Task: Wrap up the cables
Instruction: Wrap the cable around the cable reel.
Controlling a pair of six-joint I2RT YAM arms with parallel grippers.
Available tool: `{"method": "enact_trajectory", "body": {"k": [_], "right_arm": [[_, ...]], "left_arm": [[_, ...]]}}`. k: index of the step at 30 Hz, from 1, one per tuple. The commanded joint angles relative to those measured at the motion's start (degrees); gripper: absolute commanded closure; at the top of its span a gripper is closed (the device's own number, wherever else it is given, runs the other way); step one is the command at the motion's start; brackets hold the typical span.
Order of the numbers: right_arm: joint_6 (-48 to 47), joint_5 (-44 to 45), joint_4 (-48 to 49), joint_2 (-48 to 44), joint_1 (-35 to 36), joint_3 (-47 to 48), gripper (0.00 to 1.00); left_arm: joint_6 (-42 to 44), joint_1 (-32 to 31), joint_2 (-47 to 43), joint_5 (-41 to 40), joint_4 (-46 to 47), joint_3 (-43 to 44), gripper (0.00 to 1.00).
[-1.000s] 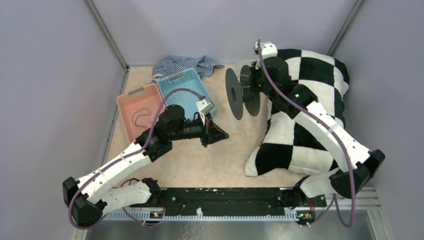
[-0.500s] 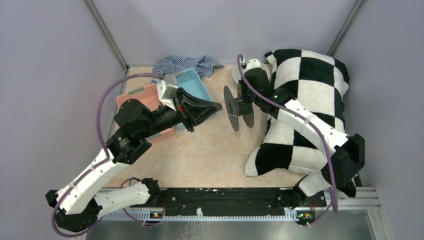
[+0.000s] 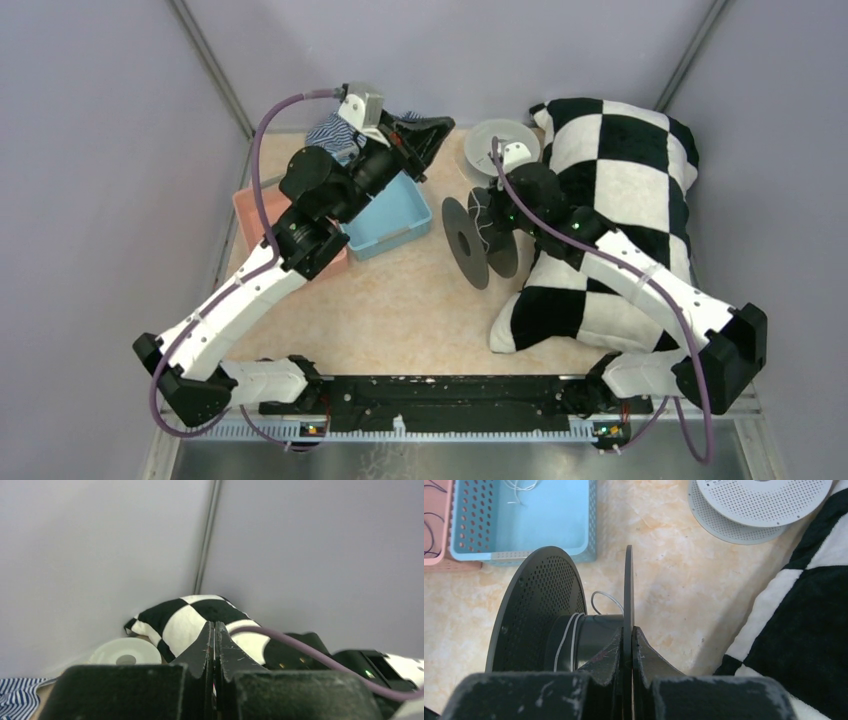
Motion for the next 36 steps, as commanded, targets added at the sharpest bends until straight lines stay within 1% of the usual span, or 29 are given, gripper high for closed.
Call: {"method": "enact_trajectory", "body": {"k": [1, 5, 10, 13, 16, 18, 21, 23, 28, 32, 36], "right_arm": [[-0.95, -2.40, 4.89, -5.02, 1.27, -1.34, 1.00], [-1.12, -2.62, 4.38, -8.28, 1.44, -4.25, 1.00], [-2.67, -4.39, 4.41, -12.76, 1.46, -7.73, 1.00], [-4.33, -7.29, 4.70, -15.86, 1.57, -9.20, 1.00], [-5.23, -10.99, 4.68, -19.34, 1.57, -9.72, 1.00], [-5.15, -13.37, 3.09, -21.21, 1.52, -7.67, 1.00], [-4.45, -15.65, 1.26, -22.67, 1.58, -3.67, 1.00], [-3.64, -16.14, 0.59, -22.76, 1.56, -0.96, 1.00], [-0.76, -15.25, -2.63, -20.51, 1.57, 7.75, 1.00], [1.91, -9.80, -3.02, -20.47, 1.53, 13.17, 1.00], [3.90, -4.98, 0.33, -20.65, 1.58, 15.23, 1.00]], "left_arm": [[-1.14, 3.28, 3.56, -0.66, 6.23, 4.54, 1.00], [-4.80, 9.16, 6.34, 1.60, 7.11, 4.60, 1.00], [-8.65, 15.94, 11.73, 6.55, 6.95, 6.60, 1.00], [-10.52, 19.23, 15.26, 9.64, 7.03, 7.42, 1.00], [-10.40, 21.66, 19.27, 12.53, 5.33, 8.22, 1.00], [-11.37, 23.27, 21.52, 14.52, 5.66, 7.19, 1.00], [-12.68, 24.00, 24.10, 16.07, 6.90, 4.75, 1.00], [-12.92, 23.94, 25.08, 17.95, 8.67, 2.75, 1.00], [-13.77, 23.90, 24.71, 17.86, 9.68, -2.63, 1.00], [-13.92, 23.91, 22.51, 18.13, 10.18, -8.75, 1.00], [-15.59, 23.71, 19.38, 20.13, 10.47, -14.04, 1.00]]}}
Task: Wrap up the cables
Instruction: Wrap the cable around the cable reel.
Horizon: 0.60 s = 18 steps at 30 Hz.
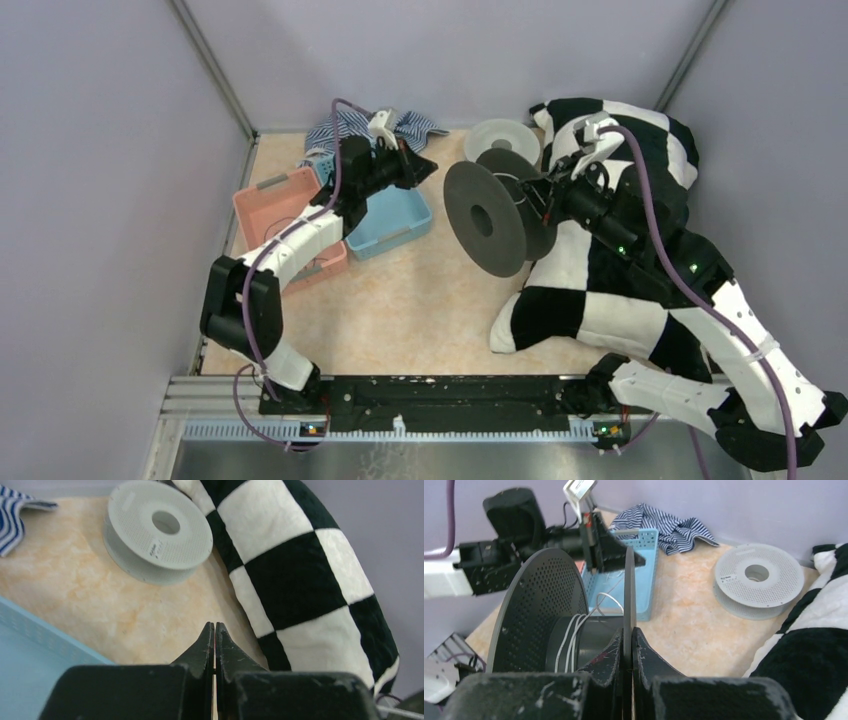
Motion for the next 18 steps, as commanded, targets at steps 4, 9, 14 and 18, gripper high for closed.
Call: {"method": "enact_trajectory", "body": {"k": [4, 9, 14, 18], "right_arm": [[5.15, 12.21, 9.97, 0.60, 0.66, 5.90, 1.00], [7.20, 19.51, 15.11, 4.24, 0.72, 6.76, 1.00], [8.17, 24.44, 21.84, 5.87, 0.72, 4.94, 1.00], [8.68, 26.73, 24.10, 7.93, 0.72, 4.90, 1.00]], "left_arm": [[-5.68, -0.39, -8.10, 3.21, 6.86, -9.07, 1.00], [-6.31, -5.88, -10.74, 1.44, 6.17, -11.95, 1.00], [-6.88, -11.40, -12.39, -1.37, 6.08, -14.48, 1.00], [-8.26, -13.59, -12.86, -3.13, 5.35, -14.52, 1.00]]}}
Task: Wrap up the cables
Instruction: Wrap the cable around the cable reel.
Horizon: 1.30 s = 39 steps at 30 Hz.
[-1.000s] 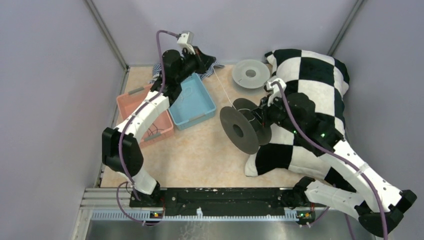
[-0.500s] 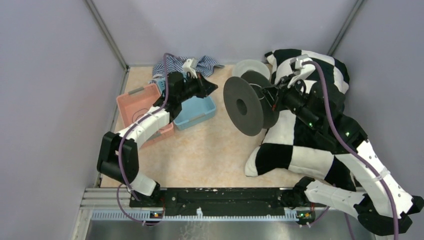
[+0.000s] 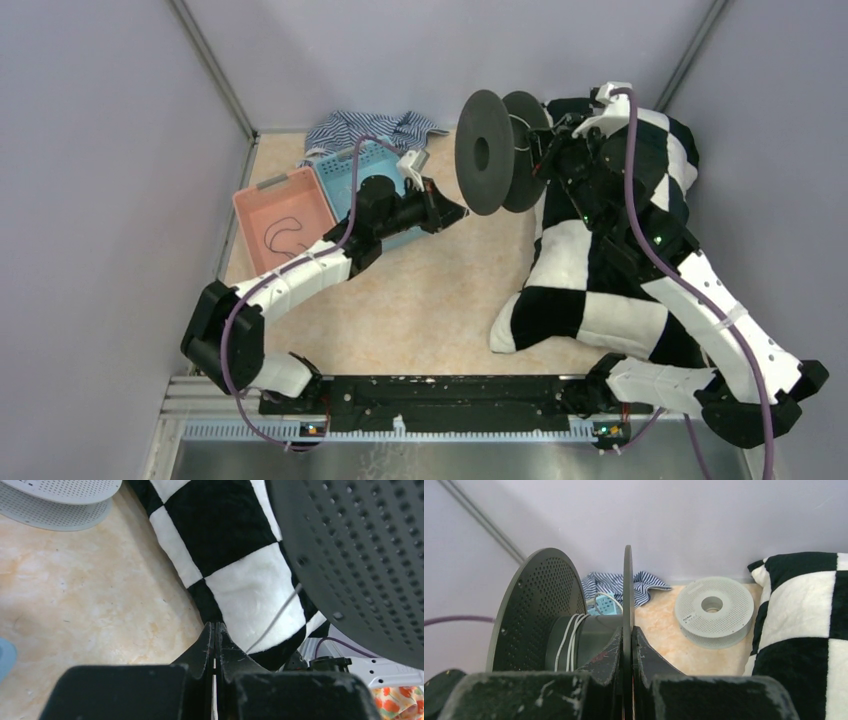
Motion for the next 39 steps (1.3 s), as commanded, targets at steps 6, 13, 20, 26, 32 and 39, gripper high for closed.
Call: {"method": "enact_trajectory", "body": {"k": [6, 13, 20, 26, 32, 39], "right_arm": [[-1.46, 7.97, 14.25, 4.59, 0.55, -0.13, 1.00], [0.12, 7.36, 12.13, 10.54, 0.54, 1.40, 1.00], [-0.88, 7.45, 8.32, 13.66, 0.56, 0.30, 1.00], [-0.84, 6.79, 6.15, 12.29, 0.89, -3.80, 1.00], [1.31, 11.12, 0.18, 13.11, 2.79, -2.11, 1.00], [-0.87, 12.26, -2.75, 14.74, 4.07, -0.66, 1.00]], "left_arm": [[-4.11, -2.51, -5.27, -2.87, 3.03, 0.62, 1.00], [-3.04, -5.46, -3.84, 0.55, -2.93, 5.93, 1.00], [-0.88, -6.68, -5.37, -0.68, -5.09, 8.77, 1.00], [2.04, -7.26, -2.57, 0.78, -12.35, 15.24, 1.00], [2.03, -8.42, -0.89, -3.96, -12.37, 16.65, 1.00], [1.25, -8.66, 1.87, -4.96, -14.87, 20.11, 1.00]]}}
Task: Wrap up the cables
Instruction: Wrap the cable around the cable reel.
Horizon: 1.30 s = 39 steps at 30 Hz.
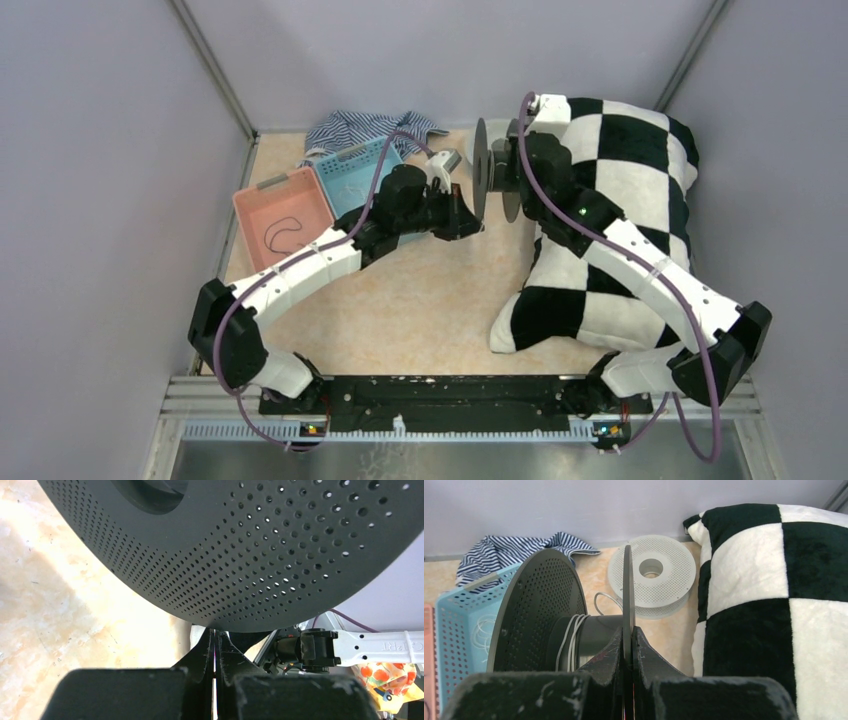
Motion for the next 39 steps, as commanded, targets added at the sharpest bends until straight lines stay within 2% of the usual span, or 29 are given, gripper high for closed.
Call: {"method": "enact_trajectory", "body": {"k": [1, 4, 8, 11, 15, 30, 33, 36, 39], "right_arm": [[0.88, -4.58, -3.24, 0.71, 2.63, 1.40, 1.00], [1.19, -6.55, -2.23, -0.96, 2.62, -1.71, 1.00], [1.49, -8.60, 4.43, -4.20, 2.63, -10.78, 1.00], [2.02, -8.23, 9.88, -6.62, 2.63, -18.97, 1.00], [2.31, -7.54, 13.73, -7.07, 2.67, -25.06, 1.00], [6.47, -8.94, 9.25, -5.89, 3.15, -24.99, 1.00], [7.98, -8.58, 8.18, -5.06, 3.16, -24.20, 1.00], [8.88, -8.11, 7.69, -4.39, 3.16, -23.57, 1.00], [9.02, -7.59, 7.26, -4.16, 3.16, -22.86, 1.00]], "left_arm": [[-0.58, -0.24, 0.61, -1.11, 8.65, 6.50, 1.00], [-1.01, -0.24, 0.69, -1.98, 9.36, 4.36, 1.00], [-2.73, -0.24, 1.18, -1.55, 12.54, -0.55, 1.00], [-4.42, -0.16, 2.53, -1.31, 15.24, -4.49, 1.00], [-5.84, -0.15, 5.13, -0.63, 17.50, -7.04, 1.00], [-8.71, -0.15, 7.66, 0.71, 16.32, -4.34, 1.00], [-10.00, -0.15, 7.72, 2.40, 18.27, -5.13, 0.90], [-10.91, -0.15, 8.10, 4.14, 18.70, -5.23, 0.71], [-10.34, -0.15, 7.55, 4.74, 18.62, -5.67, 0.61]]}}
